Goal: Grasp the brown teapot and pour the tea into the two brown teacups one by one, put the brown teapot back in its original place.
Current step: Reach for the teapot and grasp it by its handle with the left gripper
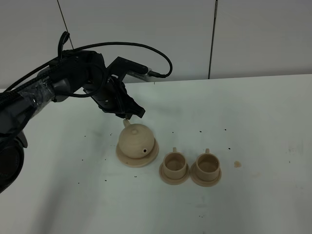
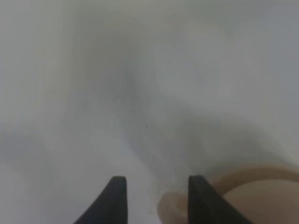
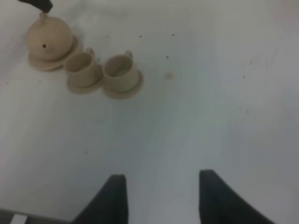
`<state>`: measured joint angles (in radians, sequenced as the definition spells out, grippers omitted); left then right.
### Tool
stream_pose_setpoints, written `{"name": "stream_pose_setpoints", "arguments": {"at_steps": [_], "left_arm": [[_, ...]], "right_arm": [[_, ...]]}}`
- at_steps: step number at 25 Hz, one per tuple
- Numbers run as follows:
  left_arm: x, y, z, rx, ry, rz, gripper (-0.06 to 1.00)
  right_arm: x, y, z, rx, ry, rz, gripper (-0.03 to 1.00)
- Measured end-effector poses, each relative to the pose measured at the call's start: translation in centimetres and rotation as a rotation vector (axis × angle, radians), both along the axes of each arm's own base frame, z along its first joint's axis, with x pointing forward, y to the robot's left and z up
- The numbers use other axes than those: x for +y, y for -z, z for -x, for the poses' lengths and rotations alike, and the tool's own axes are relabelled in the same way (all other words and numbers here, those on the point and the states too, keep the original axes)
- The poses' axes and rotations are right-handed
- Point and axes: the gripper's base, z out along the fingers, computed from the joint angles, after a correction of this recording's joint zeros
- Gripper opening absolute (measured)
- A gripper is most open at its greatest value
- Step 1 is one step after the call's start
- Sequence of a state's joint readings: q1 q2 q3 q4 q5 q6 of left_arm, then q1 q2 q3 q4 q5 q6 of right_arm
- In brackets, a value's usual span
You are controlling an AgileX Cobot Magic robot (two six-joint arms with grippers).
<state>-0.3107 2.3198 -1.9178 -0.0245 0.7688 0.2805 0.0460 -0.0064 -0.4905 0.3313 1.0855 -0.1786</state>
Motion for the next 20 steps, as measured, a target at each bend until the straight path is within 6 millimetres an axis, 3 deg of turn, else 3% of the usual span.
{"name": "stream_pose_setpoints", "arguments": {"at_steps": [20], "left_arm": [[0.29,0.27,0.79,0.092,0.005,-0.032,0.38]], "right_arm": [[0.0,0.0,0.0,0.0,0.0,0.0,0.35]]}}
